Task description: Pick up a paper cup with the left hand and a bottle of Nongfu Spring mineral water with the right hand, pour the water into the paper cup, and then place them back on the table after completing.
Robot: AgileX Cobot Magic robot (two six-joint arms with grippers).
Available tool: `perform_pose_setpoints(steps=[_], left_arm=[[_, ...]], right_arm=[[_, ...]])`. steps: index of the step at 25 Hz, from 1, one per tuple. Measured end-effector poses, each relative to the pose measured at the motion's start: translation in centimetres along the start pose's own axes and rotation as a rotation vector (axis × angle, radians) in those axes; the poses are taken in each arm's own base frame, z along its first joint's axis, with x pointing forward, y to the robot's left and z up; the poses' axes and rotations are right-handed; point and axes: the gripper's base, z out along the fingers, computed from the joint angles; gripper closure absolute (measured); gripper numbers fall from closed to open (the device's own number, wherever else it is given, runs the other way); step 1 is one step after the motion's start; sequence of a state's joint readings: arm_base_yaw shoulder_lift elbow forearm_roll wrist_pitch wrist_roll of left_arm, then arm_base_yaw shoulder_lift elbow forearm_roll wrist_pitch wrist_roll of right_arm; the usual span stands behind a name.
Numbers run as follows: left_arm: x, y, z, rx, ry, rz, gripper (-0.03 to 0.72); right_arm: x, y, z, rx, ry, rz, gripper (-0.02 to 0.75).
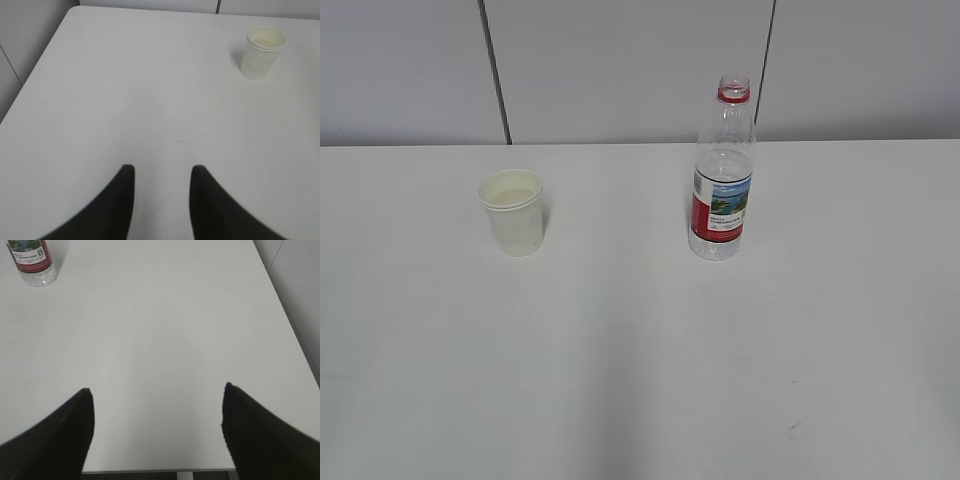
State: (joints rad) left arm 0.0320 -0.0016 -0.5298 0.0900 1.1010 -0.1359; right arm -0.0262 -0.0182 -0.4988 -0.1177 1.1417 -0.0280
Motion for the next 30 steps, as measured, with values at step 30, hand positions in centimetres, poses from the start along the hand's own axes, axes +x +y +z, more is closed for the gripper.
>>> perform_pose_setpoints(steps=[30], left_arm=[[0.00, 0.00, 0.00, 0.000, 0.000, 0.000, 0.450]], right_arm=[[0.00, 0.00, 0.00, 0.000, 0.000, 0.000, 0.150]])
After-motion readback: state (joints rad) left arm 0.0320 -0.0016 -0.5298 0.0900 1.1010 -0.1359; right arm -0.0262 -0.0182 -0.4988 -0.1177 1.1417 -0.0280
